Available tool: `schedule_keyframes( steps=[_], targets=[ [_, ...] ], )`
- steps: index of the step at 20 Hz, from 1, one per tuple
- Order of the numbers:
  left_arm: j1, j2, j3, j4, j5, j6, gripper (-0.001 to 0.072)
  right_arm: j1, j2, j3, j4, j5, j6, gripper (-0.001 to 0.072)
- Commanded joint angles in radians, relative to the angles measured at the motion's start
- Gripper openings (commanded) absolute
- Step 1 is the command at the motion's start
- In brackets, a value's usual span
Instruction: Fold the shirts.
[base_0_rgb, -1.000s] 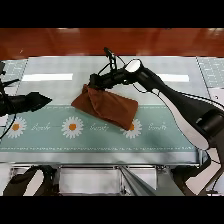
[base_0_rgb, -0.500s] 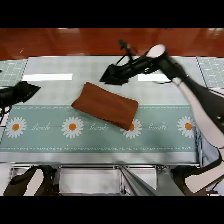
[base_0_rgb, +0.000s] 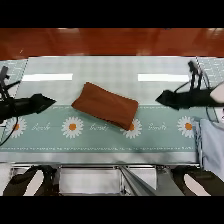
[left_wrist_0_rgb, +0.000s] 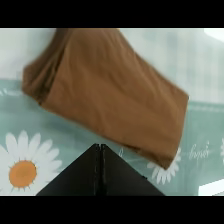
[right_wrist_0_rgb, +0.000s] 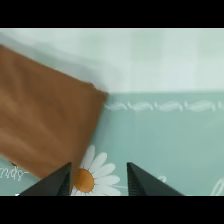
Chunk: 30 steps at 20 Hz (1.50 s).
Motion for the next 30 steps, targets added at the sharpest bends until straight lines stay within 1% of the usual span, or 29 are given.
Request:
schedule_keyframes(
  steps=[1, 3, 5, 6, 7, 10, 14, 15, 16, 17, 19, 20, 22, 26, 28, 30],
  targets=[
    [-0.074, -0.002, -0.067, -0.003, 0.047, 0.003, 0.0021, -0.028, 0.023, -0.335, 0.272, -0.219, -0.071, 0.0411],
    [-0.101, -0.006, -0.069, -0.003, 0.071, 0.003, 0.0021, -0.028, -0.094, -0.348, 0.443, -0.208, -0.219, 0.0411],
    [-0.113, -0.009, -0.069, -0.003, 0.091, 0.003, 0.0021, -0.026, -0.216, -0.334, 0.657, -0.180, -0.389, 0.0409],
    [-0.114, -0.009, -0.069, -0.003, 0.095, 0.003, 0.0021, -0.011, -0.277, -0.311, 0.721, -0.162, -0.441, 0.0409],
    [-0.114, -0.009, -0.069, -0.003, 0.095, 0.003, 0.0020, 0.016, -0.335, -0.277, 0.735, -0.147, -0.454, 0.0409],
    [-0.114, -0.009, -0.069, -0.003, 0.095, 0.003, 0.0020, 0.122, -0.470, -0.148, 0.731, -0.122, -0.454, 0.0409],
    [-0.114, -0.009, -0.069, -0.003, 0.095, 0.003, 0.0020, 0.229, -0.585, 0.016, 0.730, -0.121, -0.424, 0.0403],
    [-0.114, -0.009, -0.069, -0.003, 0.095, 0.003, 0.0021, 0.245, -0.607, 0.053, 0.730, -0.117, -0.421, 0.0339],
    [-0.114, -0.009, -0.069, -0.003, 0.095, 0.003, 0.0020, 0.255, -0.616, 0.083, 0.730, -0.107, -0.422, 0.0157],
    [-0.114, -0.009, -0.069, -0.003, 0.095, 0.003, 0.0020, 0.262, -0.615, 0.113, 0.732, -0.097, -0.440, 0.0028],
    [-0.114, -0.009, -0.069, -0.003, 0.095, 0.003, 0.0021, 0.268, -0.608, 0.191, 0.713, -0.052, -0.447, 0.0027],
    [-0.114, -0.009, -0.069, -0.003, 0.098, 0.003, 0.0021, 0.270, -0.605, 0.241, 0.682, -0.042, -0.426, 0.0027],
    [-0.114, -0.009, -0.069, -0.003, 0.114, 0.003, 0.0021, 0.270, -0.605, 0.381, 0.586, -0.003, -0.356, 0.0027],
    [-0.114, -0.009, -0.069, -0.004, 0.132, 0.003, 0.0020, 0.264, -0.606, 0.717, 0.319, 0.106, -0.185, 0.0027],
    [-0.114, -0.009, -0.069, -0.004, 0.129, 0.003, 0.0021, 0.237, -0.605, 0.880, 0.206, 0.181, -0.125, 0.0027],
    [-0.114, -0.009, -0.069, -0.004, 0.128, 0.003, 0.0021, 0.180, -0.605, 1.017, 0.153, 0.278, -0.094, 0.0027]
  ],
)
